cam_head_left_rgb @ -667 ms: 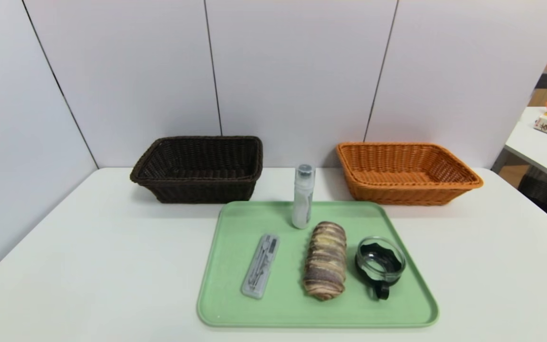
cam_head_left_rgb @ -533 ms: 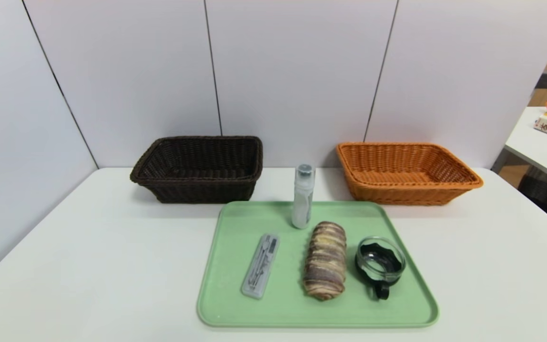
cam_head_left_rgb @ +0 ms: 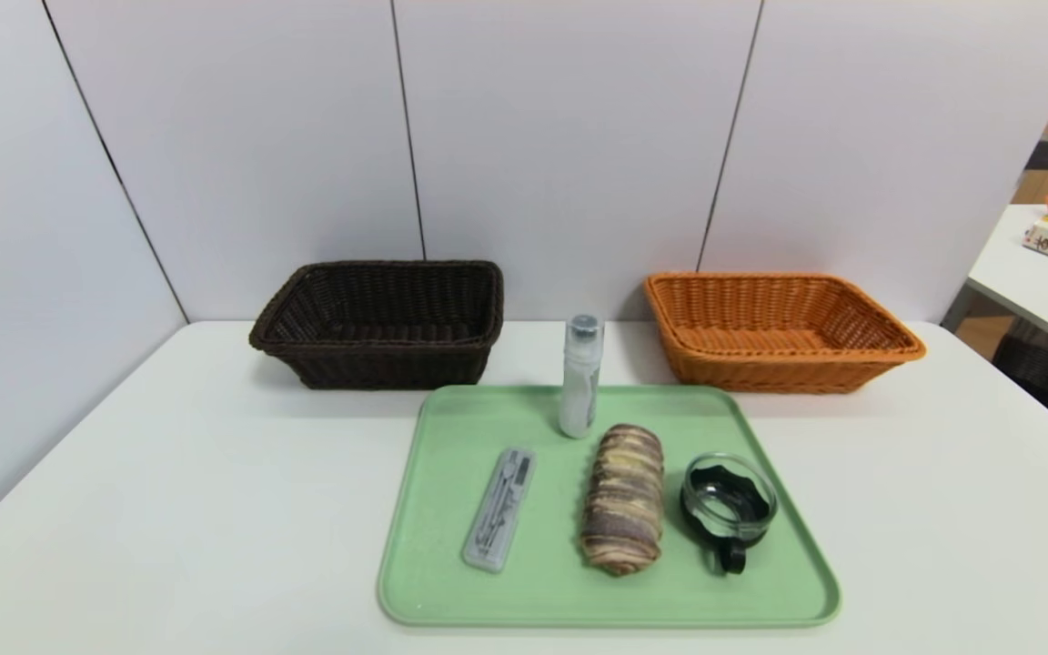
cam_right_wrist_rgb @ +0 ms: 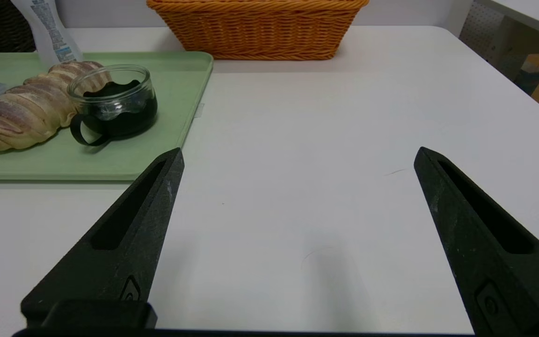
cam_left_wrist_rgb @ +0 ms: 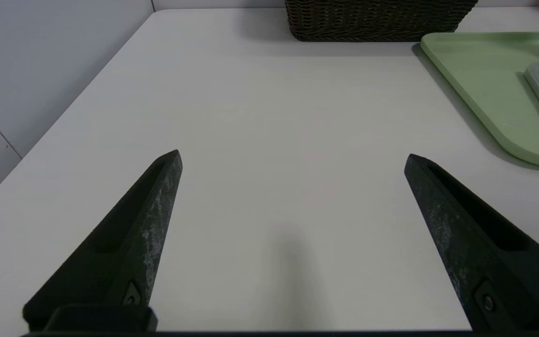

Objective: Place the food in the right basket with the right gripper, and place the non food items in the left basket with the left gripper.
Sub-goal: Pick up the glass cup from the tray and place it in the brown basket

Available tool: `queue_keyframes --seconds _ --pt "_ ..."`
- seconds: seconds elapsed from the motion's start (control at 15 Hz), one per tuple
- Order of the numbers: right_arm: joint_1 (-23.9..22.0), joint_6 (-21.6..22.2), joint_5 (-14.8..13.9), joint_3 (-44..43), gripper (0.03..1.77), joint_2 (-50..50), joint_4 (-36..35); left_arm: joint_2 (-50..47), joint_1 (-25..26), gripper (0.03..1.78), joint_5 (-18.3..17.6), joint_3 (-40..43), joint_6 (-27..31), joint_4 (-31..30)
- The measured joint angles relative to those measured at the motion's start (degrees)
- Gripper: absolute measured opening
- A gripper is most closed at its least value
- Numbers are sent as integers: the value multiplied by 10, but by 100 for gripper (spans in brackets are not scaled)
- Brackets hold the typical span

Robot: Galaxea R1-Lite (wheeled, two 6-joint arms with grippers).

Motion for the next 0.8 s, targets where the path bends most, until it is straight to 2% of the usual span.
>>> queue_keyframes --seconds 0.8 --pt "0 -6 1 0 170 0 0 0 0 169 0 0 2 0"
